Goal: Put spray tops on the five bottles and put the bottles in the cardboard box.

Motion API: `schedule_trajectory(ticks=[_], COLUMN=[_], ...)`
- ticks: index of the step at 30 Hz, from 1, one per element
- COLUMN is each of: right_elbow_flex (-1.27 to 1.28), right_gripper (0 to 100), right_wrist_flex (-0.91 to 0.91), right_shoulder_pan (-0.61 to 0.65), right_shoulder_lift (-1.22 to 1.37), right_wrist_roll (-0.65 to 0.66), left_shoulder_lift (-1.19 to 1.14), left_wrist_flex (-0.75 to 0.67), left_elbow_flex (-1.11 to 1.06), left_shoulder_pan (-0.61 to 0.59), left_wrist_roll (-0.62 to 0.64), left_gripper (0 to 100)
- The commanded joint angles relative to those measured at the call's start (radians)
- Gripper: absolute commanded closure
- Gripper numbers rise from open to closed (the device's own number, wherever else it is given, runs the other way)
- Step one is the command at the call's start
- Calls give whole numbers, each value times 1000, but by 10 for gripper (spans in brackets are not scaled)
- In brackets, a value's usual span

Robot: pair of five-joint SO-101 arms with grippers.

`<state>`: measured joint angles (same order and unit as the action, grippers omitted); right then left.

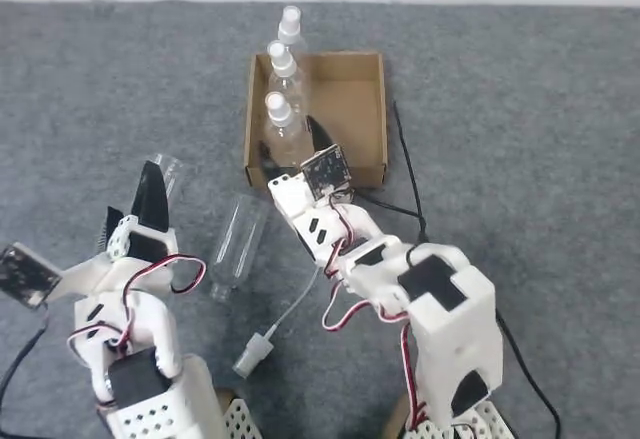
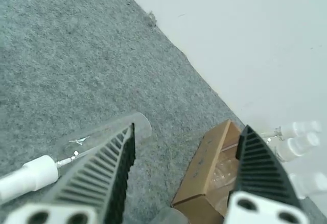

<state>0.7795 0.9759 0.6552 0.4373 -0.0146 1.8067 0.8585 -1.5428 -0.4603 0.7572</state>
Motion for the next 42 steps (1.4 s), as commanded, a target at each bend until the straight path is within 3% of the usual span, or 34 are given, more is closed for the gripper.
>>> schedule_trajectory(ticks=[1,11,16,22,37,42], right_elbow_flex=[20,95,183,282,520,555], right_gripper=[746,745,740,608,607,606], right_wrist_flex=[-4,-156,-163,-165,-170,-358], right_shoulder_pan=[24,21,24,25,39,81], right_shoulder_lift=[-120,-277,-387,-493,-816,-972], right_wrist_roll=[17,11,15,15,109,109], left_shoulder_lift=[15,15,15,15,15,15], left_wrist_flex=[-35,-35,-35,-35,-35,-35], left_elbow_flex=[10,10,10,10,10,10], left_shoulder_pan=[2,2,2,2,2,2], left_wrist_roll=[-9,-9,-9,-9,-9,-9], left_gripper=[702,702,702,702,702,702])
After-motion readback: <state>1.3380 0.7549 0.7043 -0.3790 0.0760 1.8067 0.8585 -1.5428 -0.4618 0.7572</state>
